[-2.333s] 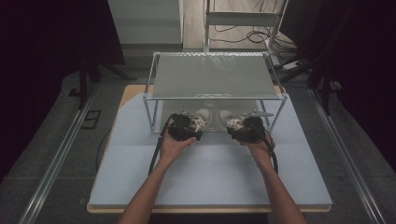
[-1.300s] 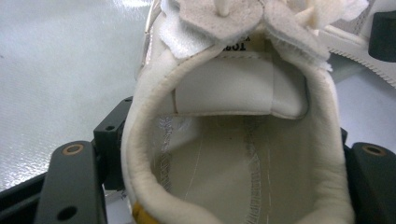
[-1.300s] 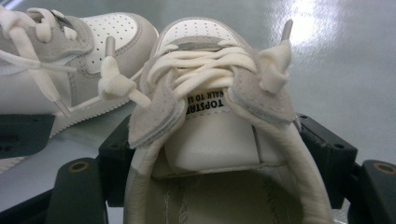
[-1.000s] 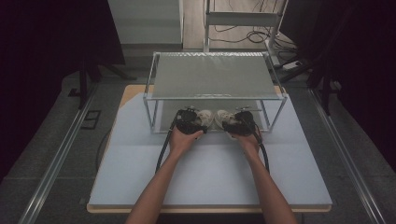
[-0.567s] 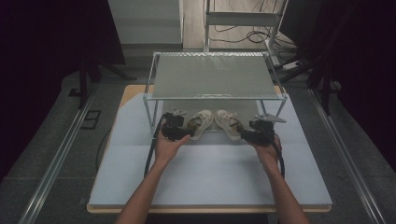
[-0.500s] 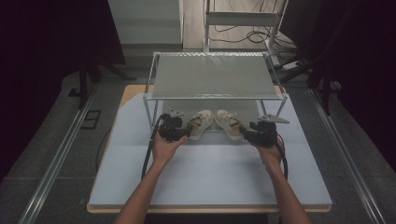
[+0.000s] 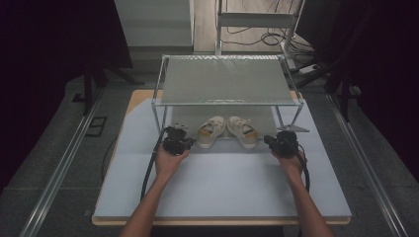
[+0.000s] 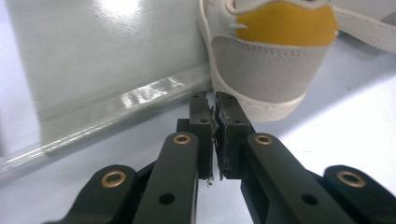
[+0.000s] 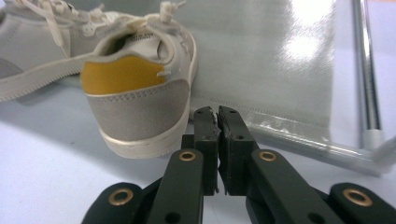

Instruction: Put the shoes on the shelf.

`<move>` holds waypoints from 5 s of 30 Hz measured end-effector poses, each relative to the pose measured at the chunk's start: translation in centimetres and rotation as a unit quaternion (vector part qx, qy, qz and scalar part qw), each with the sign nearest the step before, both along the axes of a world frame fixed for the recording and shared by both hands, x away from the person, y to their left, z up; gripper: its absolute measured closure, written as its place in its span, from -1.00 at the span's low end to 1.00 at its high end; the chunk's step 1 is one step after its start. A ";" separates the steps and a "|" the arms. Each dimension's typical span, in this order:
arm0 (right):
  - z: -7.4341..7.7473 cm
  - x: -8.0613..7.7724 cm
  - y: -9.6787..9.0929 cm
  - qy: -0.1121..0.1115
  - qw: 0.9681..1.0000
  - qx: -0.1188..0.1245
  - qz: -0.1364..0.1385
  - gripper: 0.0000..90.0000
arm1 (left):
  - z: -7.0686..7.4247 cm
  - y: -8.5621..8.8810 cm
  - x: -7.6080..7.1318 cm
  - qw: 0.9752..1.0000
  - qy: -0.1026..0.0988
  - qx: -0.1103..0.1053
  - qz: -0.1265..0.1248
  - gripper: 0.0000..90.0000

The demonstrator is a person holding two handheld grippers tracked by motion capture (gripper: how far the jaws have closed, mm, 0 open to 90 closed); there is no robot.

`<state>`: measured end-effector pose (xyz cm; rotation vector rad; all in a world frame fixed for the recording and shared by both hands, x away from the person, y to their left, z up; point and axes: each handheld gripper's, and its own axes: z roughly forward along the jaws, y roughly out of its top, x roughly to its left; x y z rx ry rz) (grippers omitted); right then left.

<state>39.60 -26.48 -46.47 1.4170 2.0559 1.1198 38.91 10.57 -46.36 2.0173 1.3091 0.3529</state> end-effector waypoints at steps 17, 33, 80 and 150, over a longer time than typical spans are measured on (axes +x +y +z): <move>-1.1 0.4 2.0 0.004 1.000 -0.001 0.017 0.99 | -0.3 -1.4 0.3 1.000 0.009 -0.018 -0.015 0.96; -1.3 0.5 5.0 0.004 0.999 0.011 0.051 0.99 | -0.4 -4.5 0.6 0.998 0.014 -0.035 -0.045 0.94; -0.4 0.3 7.5 -0.013 0.996 0.017 0.083 0.99 | -0.3 -5.5 2.0 0.999 0.022 -0.021 -0.044 0.93; -2.0 4.7 6.8 0.002 1.000 0.014 0.023 0.98 | -1.0 -8.0 7.3 0.999 0.037 -0.003 -0.016 0.85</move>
